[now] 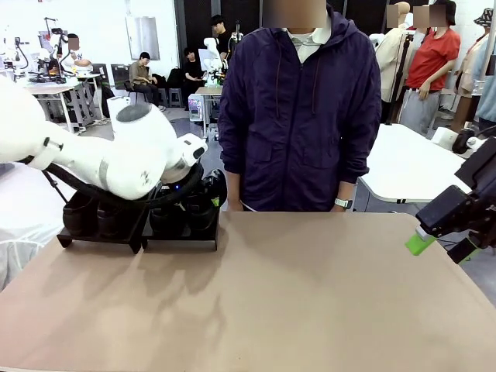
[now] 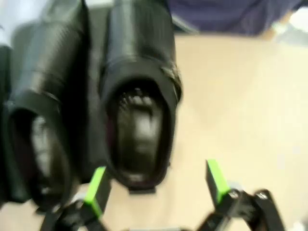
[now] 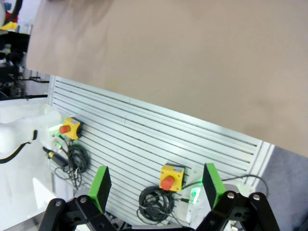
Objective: Organize the shoes by placing them on the stand.
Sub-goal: Place the Shoe from the middle of the table onto the Shoes Stand.
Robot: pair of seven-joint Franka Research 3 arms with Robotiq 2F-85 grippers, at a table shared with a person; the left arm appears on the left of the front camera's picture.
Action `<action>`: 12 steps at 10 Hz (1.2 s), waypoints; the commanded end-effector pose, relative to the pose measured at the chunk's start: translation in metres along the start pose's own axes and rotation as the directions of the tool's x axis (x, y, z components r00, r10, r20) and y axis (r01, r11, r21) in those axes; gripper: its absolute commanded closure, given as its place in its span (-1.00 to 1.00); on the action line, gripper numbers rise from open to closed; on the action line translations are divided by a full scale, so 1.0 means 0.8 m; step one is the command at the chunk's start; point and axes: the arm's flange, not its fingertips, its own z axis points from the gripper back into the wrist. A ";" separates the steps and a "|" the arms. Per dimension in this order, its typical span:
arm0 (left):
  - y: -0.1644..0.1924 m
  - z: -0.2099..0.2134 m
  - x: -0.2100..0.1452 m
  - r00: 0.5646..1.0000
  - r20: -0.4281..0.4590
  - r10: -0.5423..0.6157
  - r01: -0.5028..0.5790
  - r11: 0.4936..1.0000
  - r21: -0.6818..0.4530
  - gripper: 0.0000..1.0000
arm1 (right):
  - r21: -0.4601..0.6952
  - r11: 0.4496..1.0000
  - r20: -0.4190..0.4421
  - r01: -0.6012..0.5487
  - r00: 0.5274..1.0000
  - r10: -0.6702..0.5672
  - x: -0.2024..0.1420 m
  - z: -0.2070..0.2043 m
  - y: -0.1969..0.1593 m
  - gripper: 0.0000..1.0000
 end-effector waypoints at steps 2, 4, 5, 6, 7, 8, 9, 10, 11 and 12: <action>0.112 0.252 0.046 0.967 -0.240 -0.091 0.102 0.994 0.035 -1.00 | 0.029 1.000 0.003 -0.005 1.000 0.005 0.001 0.002 -0.001 -1.00; 0.122 0.304 0.025 0.972 -0.197 -0.126 0.133 0.991 0.020 -1.00 | 0.029 1.000 0.003 -0.005 1.000 0.005 0.001 0.002 -0.001 -1.00; 0.128 0.328 0.005 0.951 -0.245 -0.191 0.202 0.979 0.019 -1.00 | 0.029 1.000 0.003 -0.005 1.000 0.005 0.001 0.002 -0.001 -1.00; 0.141 0.357 -0.018 0.945 -0.253 -0.209 0.220 0.975 0.016 -1.00 | 0.029 1.000 0.003 -0.005 1.000 0.005 0.001 0.002 -0.001 -1.00; 0.154 0.390 -0.048 0.967 -0.203 -0.155 0.162 0.987 0.014 -1.00 | 0.029 1.000 0.003 -0.005 1.000 0.005 0.001 0.002 -0.001 -1.00; 0.164 0.410 -0.084 0.987 -0.143 -0.074 0.078 0.997 0.021 -1.00 | 0.029 1.000 0.003 -0.005 1.000 0.005 0.001 0.002 -0.001 -1.00; 0.170 0.425 -0.155 0.998 -0.035 0.043 -0.042 0.999 0.023 -1.00 | 0.029 1.000 0.003 -0.005 1.000 0.005 0.001 0.002 -0.001 -1.00; 0.169 0.427 -0.210 0.990 0.043 0.133 -0.134 0.990 0.031 -1.00 | 0.029 1.000 0.003 -0.005 1.000 0.005 0.001 0.002 -0.001 -1.00; 0.171 0.423 -0.254 0.973 0.094 0.210 -0.214 0.976 0.032 -1.00 | 0.029 1.000 0.003 -0.005 1.000 0.005 0.001 0.002 -0.001 -1.00; 0.183 0.415 -0.282 0.959 0.102 0.265 -0.270 0.962 0.035 -1.00 | 0.029 1.000 0.003 -0.005 1.000 0.005 0.001 0.002 -0.001 -1.00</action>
